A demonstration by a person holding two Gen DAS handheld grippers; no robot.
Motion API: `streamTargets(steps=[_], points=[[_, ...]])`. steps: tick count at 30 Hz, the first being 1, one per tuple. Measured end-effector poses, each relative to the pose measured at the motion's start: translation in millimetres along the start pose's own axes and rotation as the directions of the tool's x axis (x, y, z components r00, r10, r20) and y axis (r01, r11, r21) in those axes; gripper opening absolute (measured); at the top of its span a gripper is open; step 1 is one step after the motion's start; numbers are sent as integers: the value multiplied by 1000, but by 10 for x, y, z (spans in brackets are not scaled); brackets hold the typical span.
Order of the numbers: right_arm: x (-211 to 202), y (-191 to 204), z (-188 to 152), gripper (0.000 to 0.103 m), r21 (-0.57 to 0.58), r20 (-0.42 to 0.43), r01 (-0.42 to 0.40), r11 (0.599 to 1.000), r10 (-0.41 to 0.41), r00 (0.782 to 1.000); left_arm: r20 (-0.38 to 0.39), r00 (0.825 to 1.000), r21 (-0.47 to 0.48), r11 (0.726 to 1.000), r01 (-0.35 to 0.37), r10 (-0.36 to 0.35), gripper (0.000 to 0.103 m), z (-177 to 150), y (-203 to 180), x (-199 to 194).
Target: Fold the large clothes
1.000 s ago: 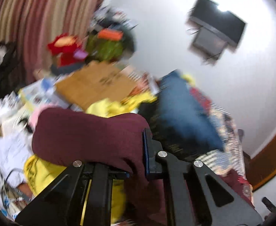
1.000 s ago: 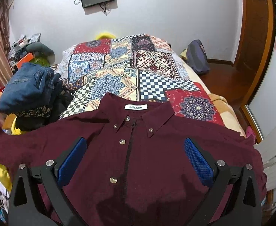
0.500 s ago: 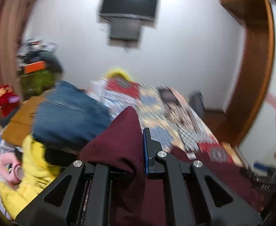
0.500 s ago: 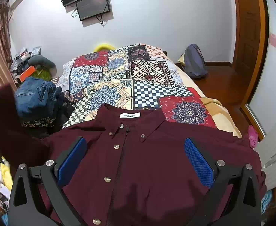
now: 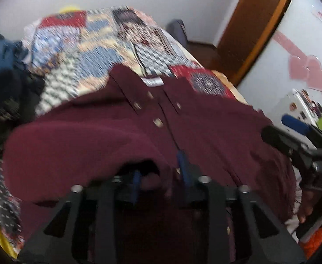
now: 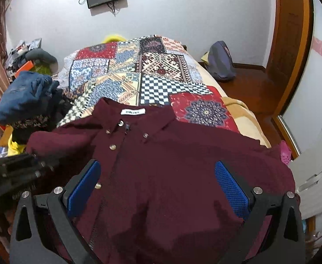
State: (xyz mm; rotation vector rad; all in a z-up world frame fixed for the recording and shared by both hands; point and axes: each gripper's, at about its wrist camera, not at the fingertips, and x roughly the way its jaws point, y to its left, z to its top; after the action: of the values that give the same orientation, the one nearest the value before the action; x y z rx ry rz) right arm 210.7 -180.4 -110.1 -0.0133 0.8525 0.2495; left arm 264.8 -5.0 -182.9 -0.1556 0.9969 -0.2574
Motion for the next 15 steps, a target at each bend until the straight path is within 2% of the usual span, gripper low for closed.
streamTargets(steps=[2, 6, 9, 12, 13, 15], points=[[4, -19, -15, 103, -5, -10, 4, 1000, -4, 1000, -6, 1000, 12, 1000, 3, -3, 47, -47, -41, -17], [-22, 7, -12, 103, -27, -17, 3, 1000, -3, 1000, 14, 1000, 19, 1000, 19, -20, 53, -86, -43, -246], [-86, 96, 37, 103, -56, -5, -17, 998, 17, 1000, 50, 999, 9, 1000, 19, -19, 58, -74, 78, -558], [-150, 253, 101, 103, -95, 18, -40, 995, 42, 999, 110, 993, -13, 999, -31, 32, 66, -43, 298, -837], [-161, 297, 108, 103, -107, 24, -44, 993, 47, 999, 139, 989, -34, 998, -55, 59, 70, -60, 416, -981], [-188, 450, 151, 103, -148, 38, -59, 987, 66, 997, 176, 978, -68, 993, -100, 111, 71, -93, 620, -1168]])
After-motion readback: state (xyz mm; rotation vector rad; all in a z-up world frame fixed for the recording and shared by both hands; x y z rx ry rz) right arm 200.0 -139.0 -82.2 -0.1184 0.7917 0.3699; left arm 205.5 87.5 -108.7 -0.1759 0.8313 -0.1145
